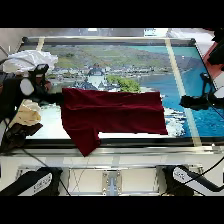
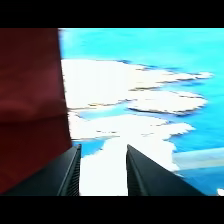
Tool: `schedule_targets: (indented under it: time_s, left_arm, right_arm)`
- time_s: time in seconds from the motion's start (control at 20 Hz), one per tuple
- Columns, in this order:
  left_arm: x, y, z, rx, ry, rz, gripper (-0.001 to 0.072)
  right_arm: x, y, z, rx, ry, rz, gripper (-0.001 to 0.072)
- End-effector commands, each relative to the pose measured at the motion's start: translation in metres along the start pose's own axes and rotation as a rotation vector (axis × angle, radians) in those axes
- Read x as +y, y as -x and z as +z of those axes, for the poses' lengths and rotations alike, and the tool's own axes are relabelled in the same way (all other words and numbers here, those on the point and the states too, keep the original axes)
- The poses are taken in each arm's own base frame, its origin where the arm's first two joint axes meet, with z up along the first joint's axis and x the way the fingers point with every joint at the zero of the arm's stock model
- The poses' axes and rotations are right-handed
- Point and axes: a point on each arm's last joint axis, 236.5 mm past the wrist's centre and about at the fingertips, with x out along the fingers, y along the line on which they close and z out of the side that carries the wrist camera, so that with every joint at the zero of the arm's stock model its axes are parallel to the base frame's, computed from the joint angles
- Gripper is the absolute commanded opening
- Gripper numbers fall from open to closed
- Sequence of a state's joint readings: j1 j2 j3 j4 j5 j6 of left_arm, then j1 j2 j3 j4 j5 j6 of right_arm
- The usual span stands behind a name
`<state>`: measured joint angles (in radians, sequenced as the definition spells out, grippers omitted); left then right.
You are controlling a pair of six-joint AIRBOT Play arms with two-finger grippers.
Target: Fold the shirts.
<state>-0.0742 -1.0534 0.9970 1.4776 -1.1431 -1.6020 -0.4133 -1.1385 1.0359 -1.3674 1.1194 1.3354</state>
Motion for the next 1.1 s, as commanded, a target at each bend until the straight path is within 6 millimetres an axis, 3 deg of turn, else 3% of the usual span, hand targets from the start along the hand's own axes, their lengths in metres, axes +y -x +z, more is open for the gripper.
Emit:
schedule_targets:
  time_s: [0.0,0.2,0.4,1.05]
  left_arm:
    - [-0.022,-0.019,-0.079,0.069,0.22,-0.112,0.0525]
    - [-0.03,-0.063,-0.131,0.144,0.447,-0.157,0.0525]
    - [-0.027,-0.083,-0.179,0.253,0.577,-0.125,0.0524]
    - [-0.045,-0.092,-0.165,0.194,0.624,-0.227,0.0473]
  right_arm:
    - [-0.032,0.027,-0.007,-0.026,-0.082,-0.054,0.0347]
    - [-0.007,0.029,0.004,-0.072,-0.074,0.076,0.0347]
    - [0.006,0.031,0.009,-0.091,-0.057,0.129,0.0347]
    - [0.021,0.034,0.015,-0.116,-0.067,0.196,0.0347]
